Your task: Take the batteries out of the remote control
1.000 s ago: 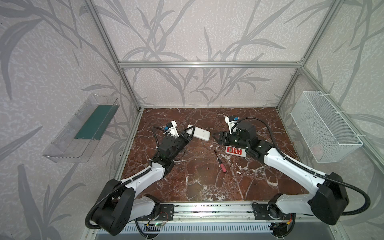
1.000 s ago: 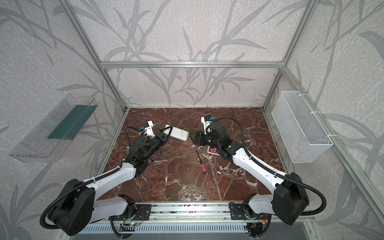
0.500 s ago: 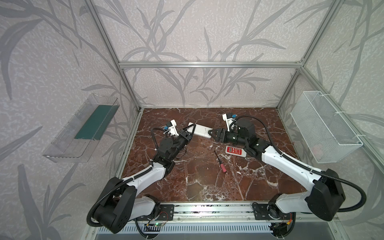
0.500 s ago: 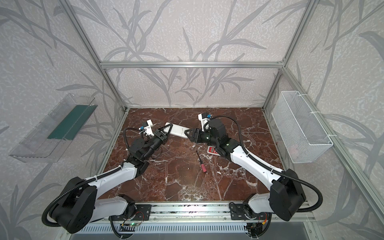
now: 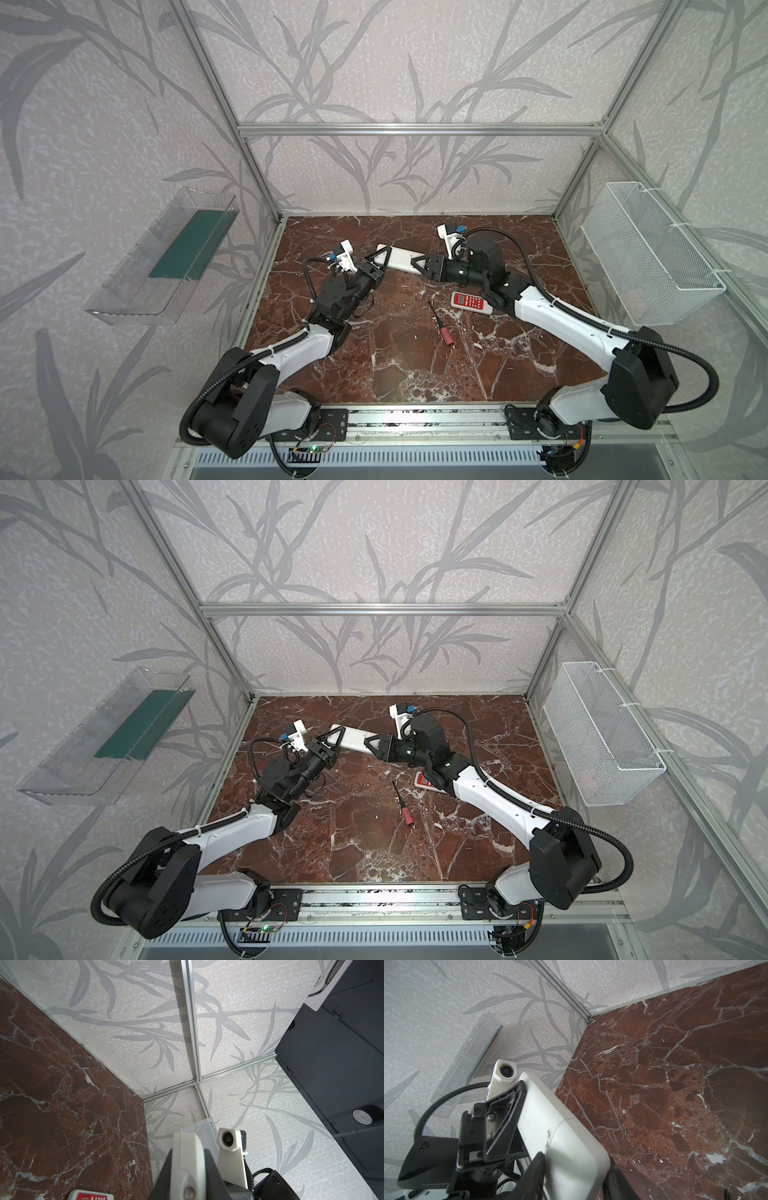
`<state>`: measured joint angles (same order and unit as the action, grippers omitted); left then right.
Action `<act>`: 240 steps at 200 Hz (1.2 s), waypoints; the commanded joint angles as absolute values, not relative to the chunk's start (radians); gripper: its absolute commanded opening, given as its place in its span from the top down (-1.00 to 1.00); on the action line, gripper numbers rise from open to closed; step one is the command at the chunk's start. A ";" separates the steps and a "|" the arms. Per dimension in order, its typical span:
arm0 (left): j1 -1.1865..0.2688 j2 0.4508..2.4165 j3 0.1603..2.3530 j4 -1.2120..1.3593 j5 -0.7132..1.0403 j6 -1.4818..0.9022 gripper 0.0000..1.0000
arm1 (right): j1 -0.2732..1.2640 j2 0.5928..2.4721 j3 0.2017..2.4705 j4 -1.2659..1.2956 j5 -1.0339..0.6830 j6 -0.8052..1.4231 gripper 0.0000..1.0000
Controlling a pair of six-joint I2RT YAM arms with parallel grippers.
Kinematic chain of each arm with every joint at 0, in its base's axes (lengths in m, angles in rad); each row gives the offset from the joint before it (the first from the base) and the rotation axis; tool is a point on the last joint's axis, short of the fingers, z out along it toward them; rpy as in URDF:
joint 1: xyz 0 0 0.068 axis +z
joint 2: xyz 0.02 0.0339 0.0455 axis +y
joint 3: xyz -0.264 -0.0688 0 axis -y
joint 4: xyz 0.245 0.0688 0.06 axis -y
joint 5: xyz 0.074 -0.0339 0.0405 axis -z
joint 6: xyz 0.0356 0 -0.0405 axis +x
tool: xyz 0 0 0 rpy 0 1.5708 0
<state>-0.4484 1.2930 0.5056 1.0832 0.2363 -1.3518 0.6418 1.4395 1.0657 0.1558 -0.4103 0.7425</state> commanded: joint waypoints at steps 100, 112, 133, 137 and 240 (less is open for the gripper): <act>-0.453 1.265 0.513 1.140 0.252 -1.381 1.00 | 0.632 1.428 1.076 0.146 -0.398 0.701 0.01; -0.453 1.254 0.511 1.103 0.243 -1.368 1.00 | 0.632 1.418 1.079 0.116 -0.370 0.695 -0.01; -0.453 1.236 0.510 1.066 0.232 -1.348 1.00 | 0.632 1.407 1.083 0.077 -0.347 0.681 0.00; -0.453 1.233 0.510 1.062 0.231 -1.344 1.00 | 0.632 1.406 1.083 0.073 -0.347 0.678 0.01; -0.452 1.229 0.535 1.040 0.220 -1.319 1.00 | 0.633 1.437 1.055 0.148 -0.410 0.725 0.13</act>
<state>-0.4496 1.2423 0.5056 0.9802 0.2218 -1.3167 0.6312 1.4261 1.0672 0.0967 -0.3752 0.7071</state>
